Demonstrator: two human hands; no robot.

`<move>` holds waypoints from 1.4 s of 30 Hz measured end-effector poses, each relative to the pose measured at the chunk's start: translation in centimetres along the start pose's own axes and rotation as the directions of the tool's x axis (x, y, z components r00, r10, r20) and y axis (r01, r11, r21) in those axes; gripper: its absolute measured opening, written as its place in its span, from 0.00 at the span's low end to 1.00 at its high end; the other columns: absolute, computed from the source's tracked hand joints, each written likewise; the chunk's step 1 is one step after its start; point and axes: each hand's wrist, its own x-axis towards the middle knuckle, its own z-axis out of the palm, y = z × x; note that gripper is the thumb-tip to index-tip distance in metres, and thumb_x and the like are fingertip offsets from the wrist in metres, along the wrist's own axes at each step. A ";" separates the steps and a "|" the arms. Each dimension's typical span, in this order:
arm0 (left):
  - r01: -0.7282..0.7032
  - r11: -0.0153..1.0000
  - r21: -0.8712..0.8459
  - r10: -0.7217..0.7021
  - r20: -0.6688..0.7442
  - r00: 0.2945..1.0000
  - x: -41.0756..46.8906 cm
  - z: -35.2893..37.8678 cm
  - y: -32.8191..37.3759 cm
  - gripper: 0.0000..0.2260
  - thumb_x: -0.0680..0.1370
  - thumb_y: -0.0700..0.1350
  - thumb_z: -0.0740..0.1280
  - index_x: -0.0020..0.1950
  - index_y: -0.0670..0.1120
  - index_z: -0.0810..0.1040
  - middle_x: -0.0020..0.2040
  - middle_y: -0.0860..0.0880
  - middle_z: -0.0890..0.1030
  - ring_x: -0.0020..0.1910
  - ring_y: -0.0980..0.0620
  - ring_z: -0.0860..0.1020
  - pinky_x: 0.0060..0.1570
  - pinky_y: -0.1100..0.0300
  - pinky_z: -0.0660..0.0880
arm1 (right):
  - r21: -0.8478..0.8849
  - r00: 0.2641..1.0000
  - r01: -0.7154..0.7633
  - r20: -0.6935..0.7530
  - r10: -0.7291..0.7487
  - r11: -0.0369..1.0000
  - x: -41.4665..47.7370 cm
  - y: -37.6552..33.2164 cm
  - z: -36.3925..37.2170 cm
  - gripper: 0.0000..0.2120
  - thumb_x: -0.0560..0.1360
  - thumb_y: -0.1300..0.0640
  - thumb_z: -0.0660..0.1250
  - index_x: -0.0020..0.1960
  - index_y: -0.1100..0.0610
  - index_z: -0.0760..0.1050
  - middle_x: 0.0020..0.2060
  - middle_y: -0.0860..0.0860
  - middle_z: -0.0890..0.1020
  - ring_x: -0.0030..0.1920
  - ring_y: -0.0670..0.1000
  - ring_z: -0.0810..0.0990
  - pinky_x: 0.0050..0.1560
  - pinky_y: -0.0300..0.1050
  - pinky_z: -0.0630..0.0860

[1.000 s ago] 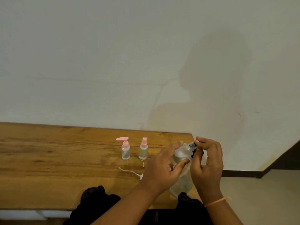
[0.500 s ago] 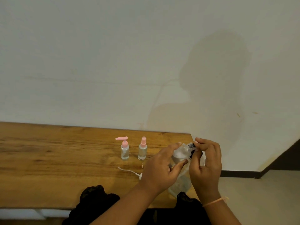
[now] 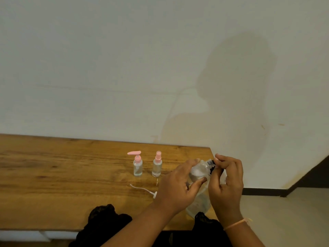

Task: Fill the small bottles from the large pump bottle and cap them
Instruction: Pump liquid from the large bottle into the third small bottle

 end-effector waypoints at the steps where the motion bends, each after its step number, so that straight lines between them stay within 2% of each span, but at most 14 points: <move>1: 0.001 1.000 -0.004 -0.001 -0.006 1.000 0.0 0.0 0.1 0.19 0.75 0.57 0.65 0.65 0.56 0.70 0.37 0.66 0.70 0.27 0.65 0.71 0.27 0.77 0.62 | 0.004 1.000 -0.007 -0.009 0.007 1.000 0.0 -0.1 0.0 0.10 0.73 0.63 0.55 0.46 0.64 0.75 0.46 0.56 0.74 0.54 0.34 0.72 0.54 0.26 0.70; 4: -0.008 1.000 -0.019 0.008 -0.023 1.000 0.1 0.1 0.2 0.20 0.75 0.60 0.62 0.66 0.58 0.68 0.38 0.63 0.73 0.27 0.64 0.72 0.27 0.76 0.64 | 0.004 0.999 -0.008 -0.035 0.008 1.000 0.2 -0.6 0.2 0.10 0.72 0.64 0.56 0.46 0.63 0.75 0.46 0.55 0.75 0.53 0.35 0.73 0.53 0.26 0.70; 7: -0.022 1.000 -0.022 0.021 -0.028 0.999 0.1 0.1 0.1 0.20 0.74 0.60 0.61 0.65 0.60 0.67 0.45 0.60 0.79 0.27 0.62 0.72 0.27 0.75 0.66 | 0.008 0.999 -0.004 -0.035 0.005 1.000 0.4 -0.6 0.3 0.10 0.72 0.64 0.56 0.46 0.63 0.75 0.46 0.55 0.75 0.53 0.35 0.73 0.52 0.26 0.70; 10: -0.017 0.999 -0.031 0.016 -0.028 0.999 0.2 0.0 0.2 0.21 0.75 0.60 0.62 0.66 0.57 0.69 0.37 0.63 0.73 0.26 0.63 0.71 0.25 0.75 0.64 | 0.011 0.999 0.011 -0.043 -0.010 1.000 0.4 -0.4 0.2 0.09 0.72 0.64 0.56 0.45 0.62 0.75 0.46 0.55 0.75 0.53 0.35 0.73 0.52 0.27 0.70; 11: -0.017 1.000 -0.024 0.017 -0.024 1.000 0.2 0.0 0.2 0.21 0.75 0.60 0.62 0.66 0.57 0.68 0.37 0.63 0.72 0.26 0.62 0.71 0.26 0.75 0.64 | 0.022 0.999 0.011 -0.051 -0.010 1.000 0.5 -0.3 0.2 0.09 0.72 0.64 0.56 0.45 0.62 0.75 0.46 0.55 0.75 0.53 0.35 0.73 0.53 0.27 0.70; 15: -0.004 1.000 0.001 0.004 0.008 1.000 -0.1 0.4 0.0 0.21 0.76 0.57 0.65 0.67 0.57 0.68 0.45 0.64 0.74 0.31 0.65 0.73 0.28 0.76 0.67 | 0.022 1.000 0.008 -0.024 -0.008 1.000 0.2 0.2 0.1 0.09 0.72 0.65 0.56 0.44 0.64 0.74 0.45 0.56 0.74 0.53 0.35 0.73 0.53 0.28 0.71; 19: -0.004 1.000 -0.006 0.004 -0.002 1.000 -0.3 0.3 0.0 0.21 0.74 0.61 0.61 0.67 0.60 0.66 0.50 0.60 0.79 0.33 0.59 0.75 0.30 0.75 0.69 | 0.028 1.000 -0.017 -0.012 0.017 0.999 0.0 0.1 0.0 0.09 0.73 0.63 0.56 0.45 0.62 0.74 0.45 0.56 0.74 0.53 0.35 0.73 0.53 0.28 0.71; 22: -0.012 0.999 -0.030 0.012 -0.022 1.000 -0.2 0.2 0.3 0.21 0.74 0.60 0.61 0.66 0.59 0.67 0.39 0.63 0.74 0.29 0.62 0.73 0.27 0.75 0.66 | 0.012 1.000 -0.015 -0.019 0.015 1.000 0.0 -0.4 0.0 0.09 0.73 0.63 0.56 0.46 0.63 0.75 0.46 0.55 0.75 0.53 0.35 0.73 0.54 0.28 0.71; 25: -0.019 0.998 -0.061 0.017 -0.034 0.999 -0.3 0.1 0.5 0.22 0.74 0.58 0.62 0.67 0.55 0.69 0.37 0.63 0.70 0.28 0.64 0.73 0.28 0.76 0.66 | -0.028 0.999 0.022 -0.027 -0.023 0.999 0.0 -0.7 -0.2 0.10 0.73 0.64 0.56 0.46 0.64 0.75 0.46 0.54 0.75 0.53 0.35 0.72 0.53 0.27 0.70; 28: -0.030 0.998 -0.051 0.028 -0.046 0.999 0.0 0.2 0.2 0.21 0.75 0.59 0.62 0.67 0.57 0.69 0.41 0.61 0.75 0.28 0.62 0.74 0.28 0.75 0.68 | -0.024 1.000 0.028 -0.013 -0.029 0.999 0.2 -0.7 0.0 0.10 0.73 0.64 0.56 0.46 0.65 0.75 0.46 0.56 0.75 0.51 0.36 0.72 0.54 0.26 0.70; 31: -0.036 0.999 -0.037 0.035 -0.033 0.999 0.3 0.5 -0.1 0.20 0.75 0.61 0.61 0.66 0.60 0.66 0.49 0.58 0.80 0.31 0.58 0.76 0.31 0.67 0.75 | 0.007 0.999 0.009 -0.033 -0.009 1.000 0.4 -0.3 0.1 0.10 0.73 0.65 0.56 0.46 0.64 0.75 0.46 0.56 0.75 0.53 0.35 0.73 0.54 0.27 0.70; 34: -0.030 0.999 -0.016 0.030 -0.008 1.000 0.4 0.5 -0.2 0.22 0.74 0.62 0.60 0.67 0.59 0.66 0.50 0.58 0.79 0.29 0.61 0.74 0.29 0.74 0.69 | 0.014 1.000 0.009 -0.018 -0.009 1.000 0.3 0.3 0.2 0.09 0.73 0.65 0.56 0.46 0.64 0.75 0.46 0.56 0.75 0.53 0.35 0.72 0.54 0.28 0.70; 37: -0.033 0.999 -0.009 0.033 0.008 0.999 0.1 0.4 0.0 0.21 0.75 0.60 0.62 0.66 0.57 0.68 0.46 0.62 0.75 0.30 0.65 0.73 0.28 0.76 0.65 | -0.003 1.000 0.015 0.003 -0.015 1.000 0.1 0.5 -0.1 0.09 0.73 0.64 0.56 0.45 0.65 0.75 0.45 0.56 0.74 0.53 0.35 0.72 0.54 0.28 0.70; 42: -0.034 0.999 0.003 0.034 -0.018 0.999 0.2 0.4 0.1 0.21 0.75 0.62 0.61 0.67 0.59 0.67 0.50 0.58 0.80 0.30 0.64 0.73 0.29 0.75 0.68 | -0.002 1.000 0.018 -0.005 -0.018 1.000 0.1 0.0 -0.1 0.10 0.73 0.64 0.55 0.47 0.65 0.75 0.46 0.56 0.75 0.54 0.35 0.72 0.54 0.28 0.70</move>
